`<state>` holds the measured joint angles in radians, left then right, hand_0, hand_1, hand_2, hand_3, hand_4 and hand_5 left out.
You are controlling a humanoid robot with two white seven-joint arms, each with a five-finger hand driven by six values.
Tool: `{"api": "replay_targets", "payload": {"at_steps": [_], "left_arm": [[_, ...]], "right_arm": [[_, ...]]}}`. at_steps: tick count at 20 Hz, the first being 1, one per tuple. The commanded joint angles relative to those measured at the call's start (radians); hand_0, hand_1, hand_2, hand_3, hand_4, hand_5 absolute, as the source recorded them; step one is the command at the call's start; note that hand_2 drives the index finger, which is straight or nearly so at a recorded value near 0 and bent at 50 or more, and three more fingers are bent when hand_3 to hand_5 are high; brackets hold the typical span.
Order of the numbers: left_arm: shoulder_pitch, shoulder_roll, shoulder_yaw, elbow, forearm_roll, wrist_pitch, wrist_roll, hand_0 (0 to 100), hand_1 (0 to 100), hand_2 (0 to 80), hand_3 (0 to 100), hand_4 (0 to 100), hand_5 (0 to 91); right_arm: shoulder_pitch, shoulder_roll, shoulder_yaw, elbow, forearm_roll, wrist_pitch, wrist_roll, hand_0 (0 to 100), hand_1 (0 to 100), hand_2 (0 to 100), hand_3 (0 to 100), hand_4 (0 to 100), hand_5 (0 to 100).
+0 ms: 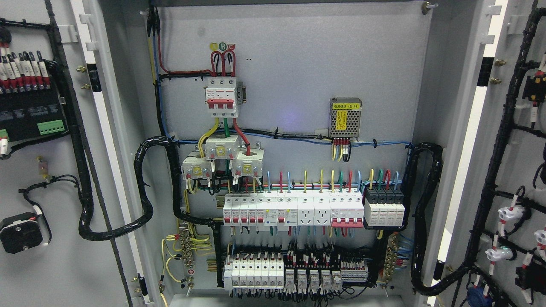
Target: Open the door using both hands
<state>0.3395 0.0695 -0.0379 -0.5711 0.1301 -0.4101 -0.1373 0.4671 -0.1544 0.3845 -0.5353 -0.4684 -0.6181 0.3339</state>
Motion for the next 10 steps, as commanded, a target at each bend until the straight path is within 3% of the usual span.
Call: {"api": "replay_targets", "payload": {"at_steps": [1, 4, 6, 8, 9, 10], "left_arm": [[-0.074, -0.048, 0.098, 0.327, -0.029, 0.070, 0.002, 0, 0, 0.0, 0, 3, 0.0], [-0.111, -0.056, 0.131, 0.399, -0.047, 0.074, 0.004, 0, 0, 0.0, 0, 3, 0.0], [-0.138, -0.062, 0.196, 0.474, -0.118, 0.086, 0.005, 0, 0, 0.0, 0, 3, 0.0], [-0.175, -0.062, 0.268, 0.537, -0.217, 0.111, 0.008, 0, 0, 0.0, 0, 3, 0.0], [-0.191, -0.062, 0.295, 0.559, -0.260, 0.122, 0.010, 0, 0, 0.0, 0, 3, 0.0], [-0.198, -0.063, 0.306, 0.568, -0.279, 0.132, 0.010, 0, 0, 0.0, 0, 3, 0.0]], "right_arm": [[-0.062, 0.081, -0.064, 0.242, 0.002, 0.217, -0.006, 0, 0, 0, 0, 0, 0], [-0.099, 0.105, -0.064, 0.311, 0.005, 0.273, -0.044, 0, 0, 0, 0, 0, 0], [-0.123, 0.116, -0.064, 0.351, 0.008, 0.276, -0.078, 0, 0, 0, 0, 0, 0], [-0.137, 0.122, -0.061, 0.377, 0.010, 0.279, -0.160, 0, 0, 0, 0, 0, 0], [-0.152, 0.122, -0.055, 0.380, 0.011, 0.281, -0.229, 0, 0, 0, 0, 0, 0], [-0.165, 0.122, -0.055, 0.382, 0.011, 0.285, -0.272, 0, 0, 0, 0, 0, 0]]}}
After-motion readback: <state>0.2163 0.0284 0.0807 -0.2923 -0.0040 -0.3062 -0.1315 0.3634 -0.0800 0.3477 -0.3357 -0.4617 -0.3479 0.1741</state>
